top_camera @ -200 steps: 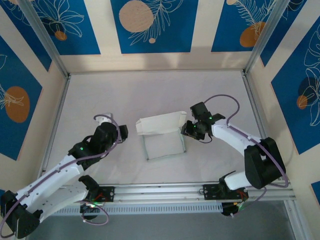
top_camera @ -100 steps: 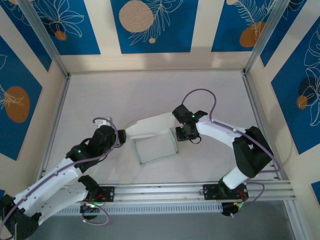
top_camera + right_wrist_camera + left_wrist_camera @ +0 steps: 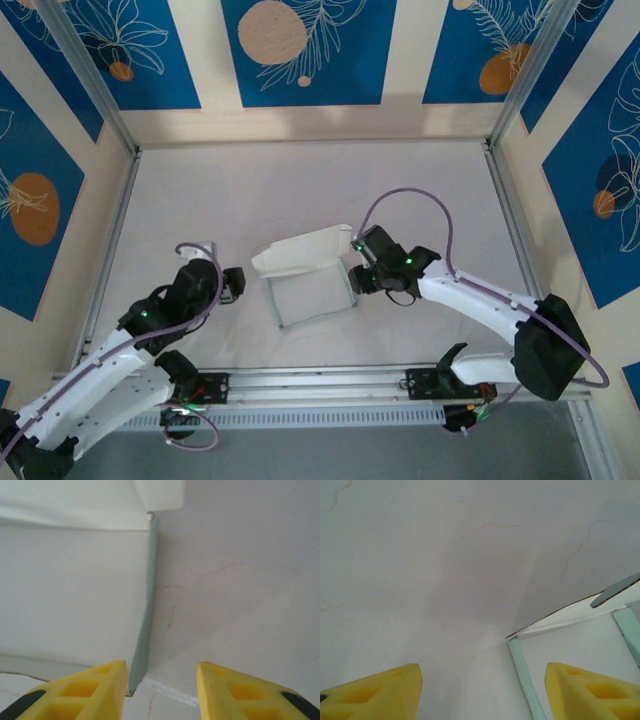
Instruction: Fold the paper box
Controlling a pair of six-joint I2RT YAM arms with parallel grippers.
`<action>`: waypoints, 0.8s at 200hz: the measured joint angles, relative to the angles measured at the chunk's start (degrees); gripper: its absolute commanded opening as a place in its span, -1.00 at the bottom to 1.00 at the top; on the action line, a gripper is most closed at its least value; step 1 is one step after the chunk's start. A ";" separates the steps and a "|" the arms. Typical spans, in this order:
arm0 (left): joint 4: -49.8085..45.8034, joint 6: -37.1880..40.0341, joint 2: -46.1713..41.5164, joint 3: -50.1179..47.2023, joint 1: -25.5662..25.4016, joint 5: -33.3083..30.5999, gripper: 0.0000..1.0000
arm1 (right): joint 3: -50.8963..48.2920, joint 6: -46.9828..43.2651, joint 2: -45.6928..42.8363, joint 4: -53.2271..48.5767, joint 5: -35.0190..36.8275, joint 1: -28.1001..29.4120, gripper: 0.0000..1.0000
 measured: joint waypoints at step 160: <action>3.98 0.17 2.40 -1.49 0.00 3.72 0.21 | 8.96 1.33 21.51 3.02 4.00 2.10 -0.48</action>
